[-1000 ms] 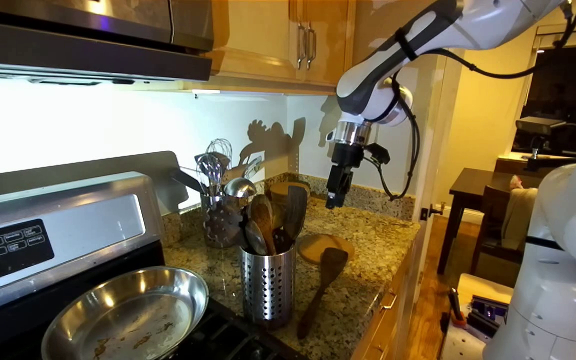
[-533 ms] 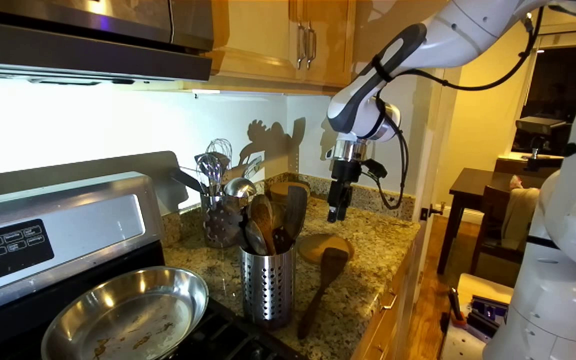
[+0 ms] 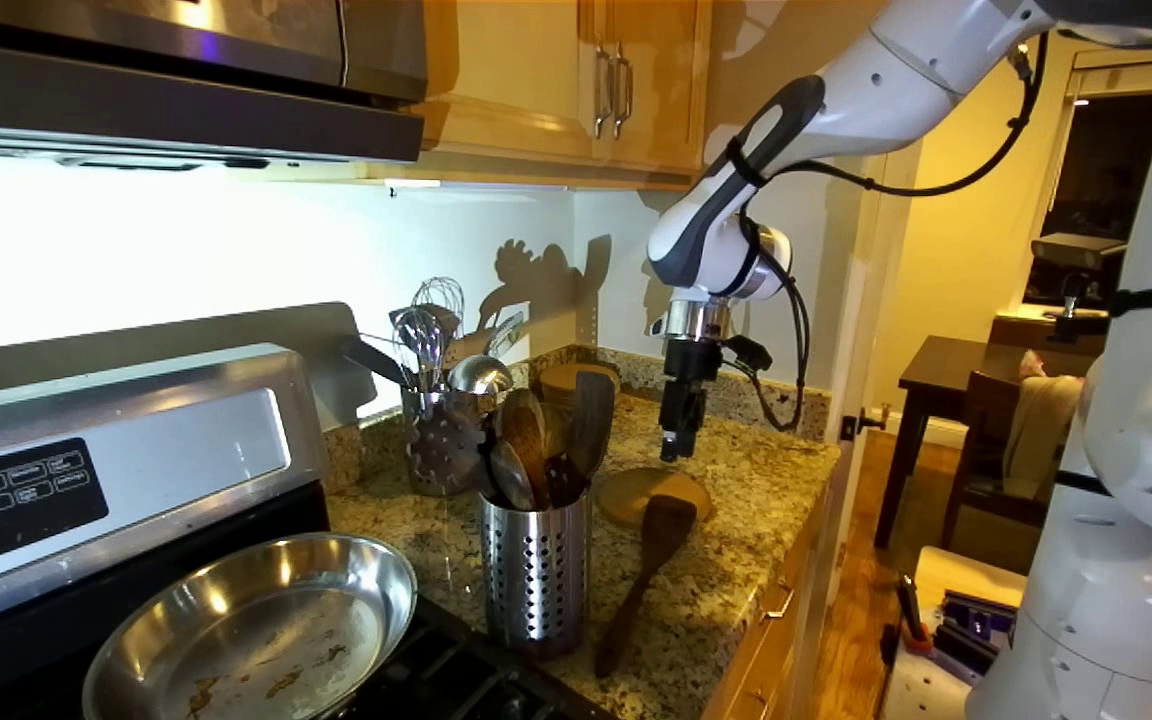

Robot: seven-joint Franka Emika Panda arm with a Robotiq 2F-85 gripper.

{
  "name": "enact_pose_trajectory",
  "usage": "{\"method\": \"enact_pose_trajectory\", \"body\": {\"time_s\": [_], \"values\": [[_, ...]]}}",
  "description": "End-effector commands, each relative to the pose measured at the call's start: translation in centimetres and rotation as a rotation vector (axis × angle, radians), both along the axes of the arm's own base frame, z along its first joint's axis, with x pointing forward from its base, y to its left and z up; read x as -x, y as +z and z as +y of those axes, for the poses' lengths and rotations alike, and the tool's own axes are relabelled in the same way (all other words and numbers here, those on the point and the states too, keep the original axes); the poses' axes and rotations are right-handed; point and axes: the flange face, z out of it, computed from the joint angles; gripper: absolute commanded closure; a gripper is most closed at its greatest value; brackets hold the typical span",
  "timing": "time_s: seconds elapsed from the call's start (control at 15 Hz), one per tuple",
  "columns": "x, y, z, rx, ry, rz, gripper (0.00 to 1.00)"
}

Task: Pick the spatula and put it in the utensil rack

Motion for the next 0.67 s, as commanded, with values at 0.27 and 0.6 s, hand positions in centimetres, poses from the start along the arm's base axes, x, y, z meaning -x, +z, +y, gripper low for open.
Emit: {"method": "enact_pose_trajectory", "body": {"time_s": [0.27,0.6], "values": [[-0.3,-1.9,-0.8,-0.023,0.026,0.0,0.0],[-0.5,-4.8,-2.3,-0.052,0.04,-0.021,0.0]]}}
